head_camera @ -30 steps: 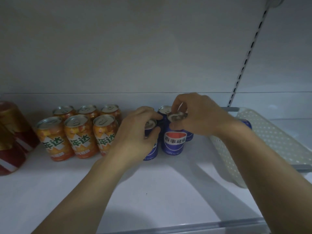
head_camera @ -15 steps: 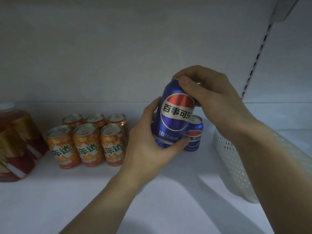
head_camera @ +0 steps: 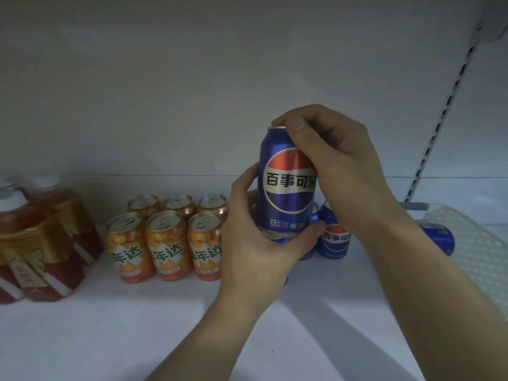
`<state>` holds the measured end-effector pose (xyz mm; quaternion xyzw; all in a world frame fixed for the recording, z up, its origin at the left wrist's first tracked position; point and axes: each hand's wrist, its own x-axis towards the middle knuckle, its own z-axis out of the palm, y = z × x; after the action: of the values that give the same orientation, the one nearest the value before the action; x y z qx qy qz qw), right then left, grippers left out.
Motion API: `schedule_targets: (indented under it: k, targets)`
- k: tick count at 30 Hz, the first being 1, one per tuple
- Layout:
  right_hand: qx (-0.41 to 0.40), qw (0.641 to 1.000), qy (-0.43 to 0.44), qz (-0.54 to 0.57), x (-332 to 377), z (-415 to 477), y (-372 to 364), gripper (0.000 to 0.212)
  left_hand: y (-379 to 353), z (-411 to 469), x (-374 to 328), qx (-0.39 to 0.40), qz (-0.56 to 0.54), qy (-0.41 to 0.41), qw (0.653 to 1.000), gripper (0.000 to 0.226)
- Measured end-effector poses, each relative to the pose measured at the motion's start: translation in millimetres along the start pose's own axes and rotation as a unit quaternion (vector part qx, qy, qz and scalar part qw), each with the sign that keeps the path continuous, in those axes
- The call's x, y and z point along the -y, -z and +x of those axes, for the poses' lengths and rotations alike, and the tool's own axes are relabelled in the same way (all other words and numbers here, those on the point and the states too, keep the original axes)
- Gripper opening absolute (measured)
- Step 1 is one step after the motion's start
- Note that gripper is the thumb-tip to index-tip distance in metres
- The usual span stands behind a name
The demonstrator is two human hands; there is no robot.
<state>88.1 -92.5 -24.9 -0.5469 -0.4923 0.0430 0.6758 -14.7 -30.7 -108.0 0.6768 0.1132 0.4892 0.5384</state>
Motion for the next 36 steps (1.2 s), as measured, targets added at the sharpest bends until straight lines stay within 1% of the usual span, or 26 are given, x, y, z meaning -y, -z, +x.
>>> schedule_targets:
  k: [8, 11, 14, 16, 19, 20, 21, 23, 24, 26, 28, 31, 33, 34, 36]
  targets:
    - [0.028, 0.998, -0.011, 0.061, -13, 5, -3, 0.022, 6, 2, -3, -0.006, -0.007, -0.004, 1.0, 0.093]
    - [0.038, 0.997, -0.02, 0.068, -14, 4, 2, 0.025, 6, 2, -5, 0.02, -0.043, 0.008, 0.999, 0.089]
    - [0.051, 0.995, -0.037, 0.08, -15, 4, 7, 0.025, 7, 4, -6, 0.065, -0.108, 0.044, 0.991, 0.076]
    - [0.055, 0.993, -0.052, 0.088, -16, 4, 9, 0.025, 9, 5, -6, 0.101, -0.17, 0.079, 0.977, 0.071]
    - [0.047, 0.994, -0.054, 0.083, -14, 5, 12, 0.026, 13, 6, -5, 0.148, -0.302, 0.145, 0.93, 0.072]
    - [0.039, 0.995, -0.048, 0.084, -13, 5, 13, 0.025, 14, 7, -5, 0.159, -0.318, 0.154, 0.922, 0.073]
    - [0.029, 0.995, -0.043, 0.086, -12, 5, 15, 0.024, 13, 8, -6, 0.165, -0.301, 0.151, 0.927, 0.074]
    - [0.014, 0.995, -0.039, 0.089, -12, 5, 16, 0.023, 8, 8, -10, 0.152, -0.222, 0.118, 0.956, 0.074]
    - [0.013, 0.995, -0.039, 0.094, -13, 4, 17, 0.023, 4, 6, -11, 0.124, -0.182, 0.099, 0.97, 0.072]
    - [0.016, 0.991, -0.05, 0.121, -16, 4, 17, 0.023, -3, 2, -9, 0.041, -0.083, 0.04, 0.995, 0.074]
    - [0.007, 0.989, -0.063, 0.136, -18, 4, 16, 0.023, -7, -4, -2, -0.021, -0.007, -0.018, 1.0, 0.079]
    - [-0.007, 0.99, -0.07, 0.122, -19, 4, 14, 0.019, -7, -7, 5, -0.059, 0.026, -0.058, 0.996, 0.081]
    - [-0.014, 0.99, -0.071, 0.118, -17, 3, 12, 0.019, -8, -8, 4, -0.068, 0.032, -0.066, 0.995, 0.08]
    - [-0.016, 0.991, -0.071, 0.116, -16, 3, 11, 0.019, -8, -8, 2, -0.068, 0.025, -0.063, 0.995, 0.08]
    - [-0.012, 0.99, -0.074, 0.116, -13, 3, 11, 0.021, -9, -9, -3, -0.048, -0.025, -0.036, 0.998, 0.074]
